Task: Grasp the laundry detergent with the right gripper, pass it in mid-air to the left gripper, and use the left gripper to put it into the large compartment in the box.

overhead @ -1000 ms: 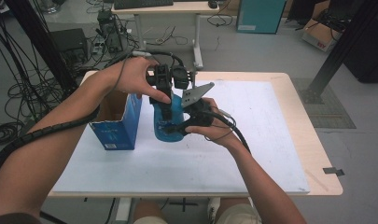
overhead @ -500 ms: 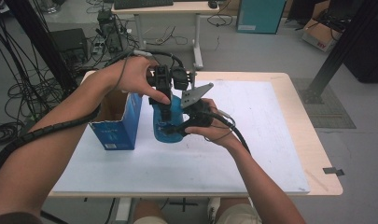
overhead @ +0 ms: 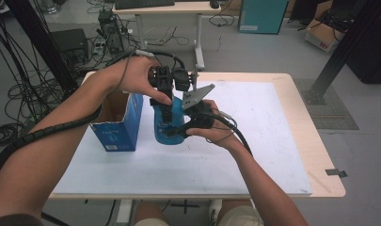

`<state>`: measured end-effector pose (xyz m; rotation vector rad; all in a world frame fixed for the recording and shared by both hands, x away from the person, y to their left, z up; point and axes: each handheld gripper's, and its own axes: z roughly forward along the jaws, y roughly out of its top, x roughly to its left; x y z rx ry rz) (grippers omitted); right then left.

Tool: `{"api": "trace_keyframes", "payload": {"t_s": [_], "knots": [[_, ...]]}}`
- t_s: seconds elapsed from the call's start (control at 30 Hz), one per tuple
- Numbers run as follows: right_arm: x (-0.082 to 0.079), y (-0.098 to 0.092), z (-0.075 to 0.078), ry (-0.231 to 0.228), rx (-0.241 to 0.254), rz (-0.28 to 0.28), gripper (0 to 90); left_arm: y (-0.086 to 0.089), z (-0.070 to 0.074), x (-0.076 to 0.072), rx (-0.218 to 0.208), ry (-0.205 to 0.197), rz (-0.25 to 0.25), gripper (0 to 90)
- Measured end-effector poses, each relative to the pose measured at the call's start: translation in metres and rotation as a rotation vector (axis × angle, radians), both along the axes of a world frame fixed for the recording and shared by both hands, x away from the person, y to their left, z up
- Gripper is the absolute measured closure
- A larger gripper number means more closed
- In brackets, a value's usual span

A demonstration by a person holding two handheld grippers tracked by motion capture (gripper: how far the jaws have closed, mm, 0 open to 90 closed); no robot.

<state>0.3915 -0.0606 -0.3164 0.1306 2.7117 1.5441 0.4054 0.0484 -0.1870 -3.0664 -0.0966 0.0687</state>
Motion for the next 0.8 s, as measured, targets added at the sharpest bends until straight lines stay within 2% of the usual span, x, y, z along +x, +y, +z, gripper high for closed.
{"api": "trace_keyframes", "payload": {"t_s": [0.07,0.1,0.27,0.37,0.43,0.5,0.63,0.67,0.7,0.73,0.8], "knots": [[-0.0001,-0.0002,0.0004,-0.003,0.001,-0.002,41.9,-0.0005,0.0008,-0.0001,0.004,-0.003,-0.004,36.9],[-0.0001,-0.0003,0.0005,-0.004,0.002,-0.002,41.9,-0.0012,0.0025,0.0024,0.028,-0.004,-0.048,36.9],[0.0000,-0.0002,0.0005,-0.004,0.003,-0.005,41.8,-0.0005,0.0018,0.0021,0.023,-0.006,-0.047,37.0],[0.0005,0.0003,-0.0004,-0.002,0.003,0.003,41.7,0.0003,0.0008,0.0034,0.027,0.011,-0.055,37.1],[0.0006,0.0010,-0.0010,0.003,-0.001,0.008,41.6,0.0014,-0.0003,0.0030,0.023,0.012,-0.037,37.0],[0.0010,0.0017,-0.0019,0.009,0.003,0.011,41.4,0.0015,0.0002,0.0042,0.029,0.017,-0.052,37.1],[0.0016,0.0021,-0.0020,0.012,0.005,0.012,41.3,0.0028,-0.0005,0.0030,0.014,0.011,-0.028,37.1],[0.0028,0.0020,-0.0021,0.001,0.012,0.025,41.3,0.0032,-0.0022,0.0009,-0.015,0.015,0.011,37.1],[0.0036,0.0023,-0.0023,-0.005,0.016,0.034,41.2,0.0026,-0.0006,0.0043,0.017,0.025,-0.039,37.1],[0.0039,0.0022,-0.0024,-0.006,0.016,0.035,41.2,0.0026,-0.0018,0.0025,-0.005,0.029,-0.004,37.1],[0.0041,0.0019,-0.0026,-0.006,0.014,0.036,41.1,0.0026,-0.0014,0.0044,0.016,0.028,-0.038,37.1]]}}
